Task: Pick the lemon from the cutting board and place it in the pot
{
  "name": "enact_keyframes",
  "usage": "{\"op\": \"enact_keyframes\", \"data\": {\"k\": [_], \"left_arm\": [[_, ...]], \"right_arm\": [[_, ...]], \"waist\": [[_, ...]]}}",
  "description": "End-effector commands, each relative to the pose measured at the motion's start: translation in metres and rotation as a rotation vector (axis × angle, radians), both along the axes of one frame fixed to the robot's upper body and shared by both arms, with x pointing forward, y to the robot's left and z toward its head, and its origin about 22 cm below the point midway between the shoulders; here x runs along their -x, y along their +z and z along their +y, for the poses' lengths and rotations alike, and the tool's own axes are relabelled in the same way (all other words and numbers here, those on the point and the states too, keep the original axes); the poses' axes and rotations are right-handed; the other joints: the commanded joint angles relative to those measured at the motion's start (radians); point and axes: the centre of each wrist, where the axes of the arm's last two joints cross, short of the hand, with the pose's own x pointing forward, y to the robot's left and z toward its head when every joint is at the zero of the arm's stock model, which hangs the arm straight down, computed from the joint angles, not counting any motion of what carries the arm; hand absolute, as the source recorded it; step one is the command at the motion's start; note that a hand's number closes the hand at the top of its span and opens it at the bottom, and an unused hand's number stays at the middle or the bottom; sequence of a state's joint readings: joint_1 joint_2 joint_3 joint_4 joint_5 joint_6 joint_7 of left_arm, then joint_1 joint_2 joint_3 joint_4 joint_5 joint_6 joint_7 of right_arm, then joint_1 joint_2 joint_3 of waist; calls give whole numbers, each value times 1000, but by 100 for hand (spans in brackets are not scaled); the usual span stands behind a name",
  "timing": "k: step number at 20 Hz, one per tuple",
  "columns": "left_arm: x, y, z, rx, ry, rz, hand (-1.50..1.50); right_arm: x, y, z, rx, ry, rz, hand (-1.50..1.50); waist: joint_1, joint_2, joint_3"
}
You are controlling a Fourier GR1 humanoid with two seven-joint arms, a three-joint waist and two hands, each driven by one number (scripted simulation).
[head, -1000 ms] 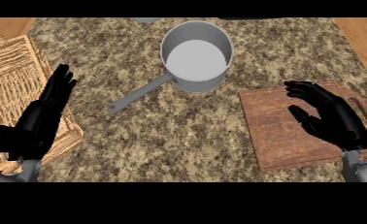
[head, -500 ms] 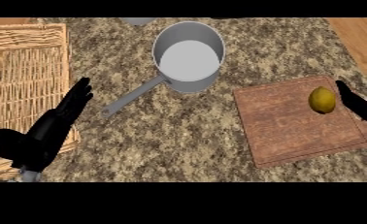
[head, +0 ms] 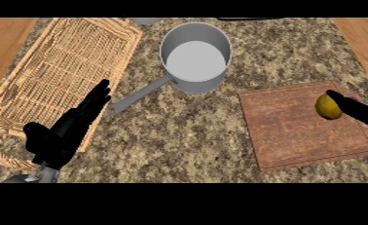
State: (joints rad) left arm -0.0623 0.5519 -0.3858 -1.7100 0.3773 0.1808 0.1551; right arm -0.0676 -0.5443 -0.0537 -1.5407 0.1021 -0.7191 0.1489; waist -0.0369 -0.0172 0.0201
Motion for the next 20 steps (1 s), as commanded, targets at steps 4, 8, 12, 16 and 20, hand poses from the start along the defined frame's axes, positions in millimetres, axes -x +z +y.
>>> {"op": "enact_keyframes", "data": {"k": [4,8,12,16,20], "left_arm": [[-6,-42,2,5,39,141,0],[0,-56,-1,0,47,153,0],[-15,-41,-14,8,18,143,0],[-15,-55,-13,13,20,151,0],[-18,-61,-4,0,30,155,0]], "right_arm": [[-13,43,-3,-192,-26,184,-150],[-16,45,-10,-291,-63,270,-150],[-20,31,-8,-329,60,511,-150],[-20,-7,9,-323,89,599,-150],[-2,-10,-22,-293,53,615,-150]], "waist": [[14,25,-25],[24,25,-23],[29,28,-21],[37,27,-21],[24,21,-20]]}}
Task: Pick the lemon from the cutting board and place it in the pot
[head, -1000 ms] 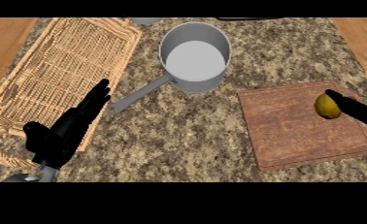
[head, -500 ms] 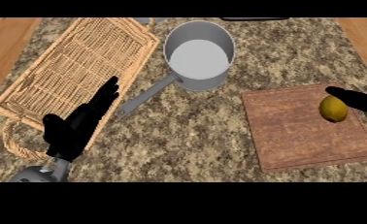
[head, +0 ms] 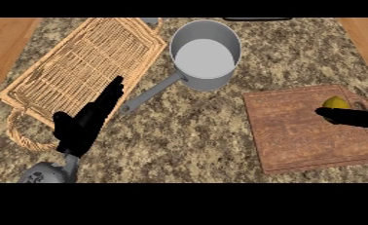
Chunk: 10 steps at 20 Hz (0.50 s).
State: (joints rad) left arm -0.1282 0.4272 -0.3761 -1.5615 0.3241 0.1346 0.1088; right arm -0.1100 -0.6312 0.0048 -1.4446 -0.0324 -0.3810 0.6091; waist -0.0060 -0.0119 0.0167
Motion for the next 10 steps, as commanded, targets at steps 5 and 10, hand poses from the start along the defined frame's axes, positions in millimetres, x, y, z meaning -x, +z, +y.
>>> {"op": "enact_keyframes", "data": {"k": [5,10], "left_arm": [[15,-43,11,-21,41,150,0],[4,-41,5,-21,55,156,0]], "right_arm": [[26,-30,-27,78,-47,-12,-150],[29,-43,-27,-8,-20,-87,-150]], "waist": [[-7,13,-16],[-8,14,-16]]}}
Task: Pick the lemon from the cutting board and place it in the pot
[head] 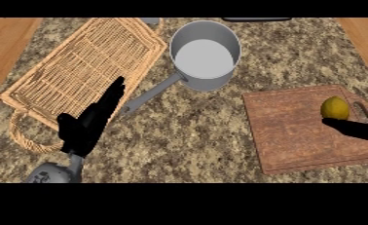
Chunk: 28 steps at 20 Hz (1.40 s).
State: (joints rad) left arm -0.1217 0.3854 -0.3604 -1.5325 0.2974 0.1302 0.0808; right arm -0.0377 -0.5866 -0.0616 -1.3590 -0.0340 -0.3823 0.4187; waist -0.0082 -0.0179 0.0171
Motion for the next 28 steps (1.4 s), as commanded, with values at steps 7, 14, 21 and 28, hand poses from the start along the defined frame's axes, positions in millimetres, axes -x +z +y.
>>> {"op": "enact_keyframes", "data": {"k": [7,14,21,28], "left_arm": [[8,-38,20,-44,27,151,0],[6,-32,27,-41,7,166,0],[8,-36,-5,-32,-3,153,0],[10,-34,10,-29,14,149,0]], "right_arm": [[13,-33,-1,-172,48,-223,-150],[16,-64,-4,-282,-12,-266,-150],[8,-78,-18,-342,15,-299,-150],[1,-103,-6,-276,86,-291,150]], "waist": [[2,22,-16],[9,24,-15],[13,24,-15],[23,24,-15]]}}
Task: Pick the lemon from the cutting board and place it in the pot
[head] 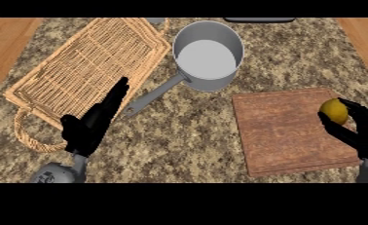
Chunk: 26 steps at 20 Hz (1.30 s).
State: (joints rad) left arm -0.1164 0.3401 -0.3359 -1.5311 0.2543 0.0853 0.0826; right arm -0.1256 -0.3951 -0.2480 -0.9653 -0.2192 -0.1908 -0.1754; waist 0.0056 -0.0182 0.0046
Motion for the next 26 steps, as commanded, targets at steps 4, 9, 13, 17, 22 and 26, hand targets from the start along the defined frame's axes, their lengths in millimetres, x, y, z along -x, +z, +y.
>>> {"op": "enact_keyframes", "data": {"k": [4,9,13,17,22,26], "left_arm": [[9,-23,13,-45,41,173,0],[0,-30,5,-39,44,171,0],[17,-28,22,-46,58,178,0],[12,-36,16,-40,76,163,0],[18,-34,28,-60,63,179,0],[13,-33,28,-55,81,182,0]], "right_arm": [[-7,-30,13,-86,-5,-48,150],[-3,-41,29,-23,-4,-151,150],[9,-60,94,-56,228,-212,150],[35,-73,132,52,349,-236,150],[48,-59,157,148,354,-282,150],[66,-45,175,260,353,-258,150]], "waist": [[14,25,-2],[-7,23,-4],[-12,13,-6],[-32,18,-8],[-30,16,-8],[-40,16,-9]]}}
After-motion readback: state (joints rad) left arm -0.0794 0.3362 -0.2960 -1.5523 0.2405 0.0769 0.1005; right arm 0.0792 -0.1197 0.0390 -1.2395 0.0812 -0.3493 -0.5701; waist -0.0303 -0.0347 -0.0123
